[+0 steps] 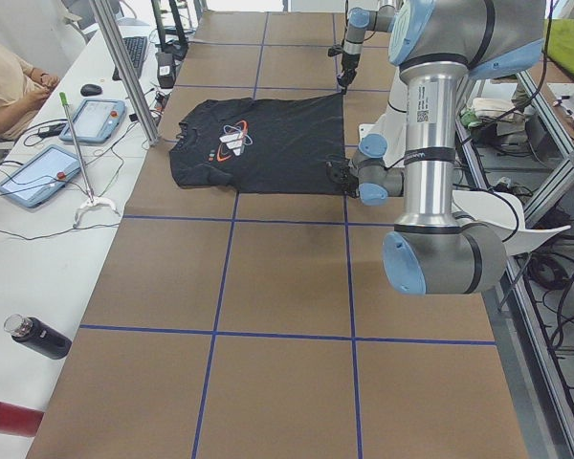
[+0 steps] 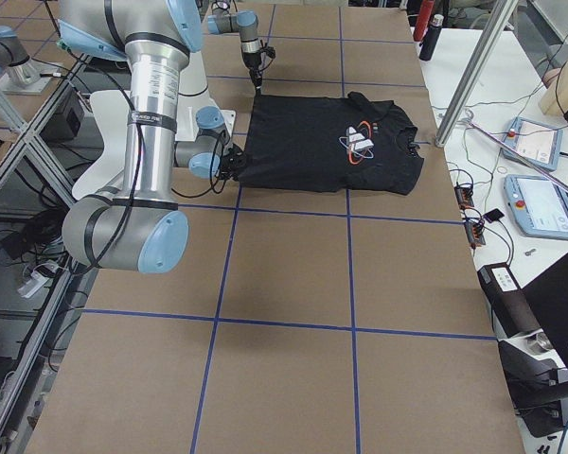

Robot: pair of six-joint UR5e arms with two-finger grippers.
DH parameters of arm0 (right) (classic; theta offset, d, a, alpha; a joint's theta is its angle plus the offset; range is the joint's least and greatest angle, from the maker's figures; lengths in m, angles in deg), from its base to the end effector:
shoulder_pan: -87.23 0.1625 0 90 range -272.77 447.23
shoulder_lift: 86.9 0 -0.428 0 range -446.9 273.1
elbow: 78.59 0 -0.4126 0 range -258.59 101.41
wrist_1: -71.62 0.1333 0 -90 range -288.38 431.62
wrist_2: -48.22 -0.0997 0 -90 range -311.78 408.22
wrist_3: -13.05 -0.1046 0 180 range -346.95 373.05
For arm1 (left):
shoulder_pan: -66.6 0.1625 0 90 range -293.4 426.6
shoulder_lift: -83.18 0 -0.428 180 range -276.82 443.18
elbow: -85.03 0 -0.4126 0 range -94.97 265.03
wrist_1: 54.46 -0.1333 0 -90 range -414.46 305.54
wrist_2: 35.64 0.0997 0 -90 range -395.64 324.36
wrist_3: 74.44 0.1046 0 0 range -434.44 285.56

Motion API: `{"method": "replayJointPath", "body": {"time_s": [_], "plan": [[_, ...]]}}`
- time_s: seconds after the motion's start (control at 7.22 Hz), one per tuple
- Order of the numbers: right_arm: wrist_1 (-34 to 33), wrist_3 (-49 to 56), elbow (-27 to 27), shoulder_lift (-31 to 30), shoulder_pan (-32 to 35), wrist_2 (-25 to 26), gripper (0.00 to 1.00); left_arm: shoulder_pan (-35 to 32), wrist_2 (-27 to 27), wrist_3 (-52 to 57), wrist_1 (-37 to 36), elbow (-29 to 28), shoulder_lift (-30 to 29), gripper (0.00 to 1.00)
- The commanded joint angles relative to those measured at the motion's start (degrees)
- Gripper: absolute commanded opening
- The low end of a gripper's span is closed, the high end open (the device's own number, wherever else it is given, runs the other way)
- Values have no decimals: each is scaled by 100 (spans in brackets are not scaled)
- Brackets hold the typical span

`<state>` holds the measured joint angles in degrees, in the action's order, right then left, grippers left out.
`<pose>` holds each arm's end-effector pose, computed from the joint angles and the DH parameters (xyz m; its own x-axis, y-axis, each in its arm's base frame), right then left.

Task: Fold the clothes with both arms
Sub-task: 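Grasp both bottom hem corners with the left and right grippers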

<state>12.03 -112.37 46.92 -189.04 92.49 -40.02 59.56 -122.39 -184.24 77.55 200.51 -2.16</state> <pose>-0.4177 -0.1755 0.3986 0.4121 0.6197 0.6680 -0.4358 0.7779 -0.4528 0.4686 -0.1982 0.4014 0.3680 -0.3862 -0.8458 0.3157 0.9075 -0.2770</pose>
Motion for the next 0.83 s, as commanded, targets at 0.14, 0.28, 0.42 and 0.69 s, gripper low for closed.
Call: {"method": "replayJointPath", "body": {"time_s": [0.14,0.28,0.42,0.69], "plan": [[0,-9,44,-8,1,0,0,-8,-17,2,-18,255,61,0],[0,-9,44,-9,1,0,0,1,-26,2,-18,256,61,0],[0,-9,44,-9,1,0,0,1,-26,2,-26,256,53,0],[0,-9,44,-9,1,0,0,62,-35,2,-489,256,-35,70]]}}
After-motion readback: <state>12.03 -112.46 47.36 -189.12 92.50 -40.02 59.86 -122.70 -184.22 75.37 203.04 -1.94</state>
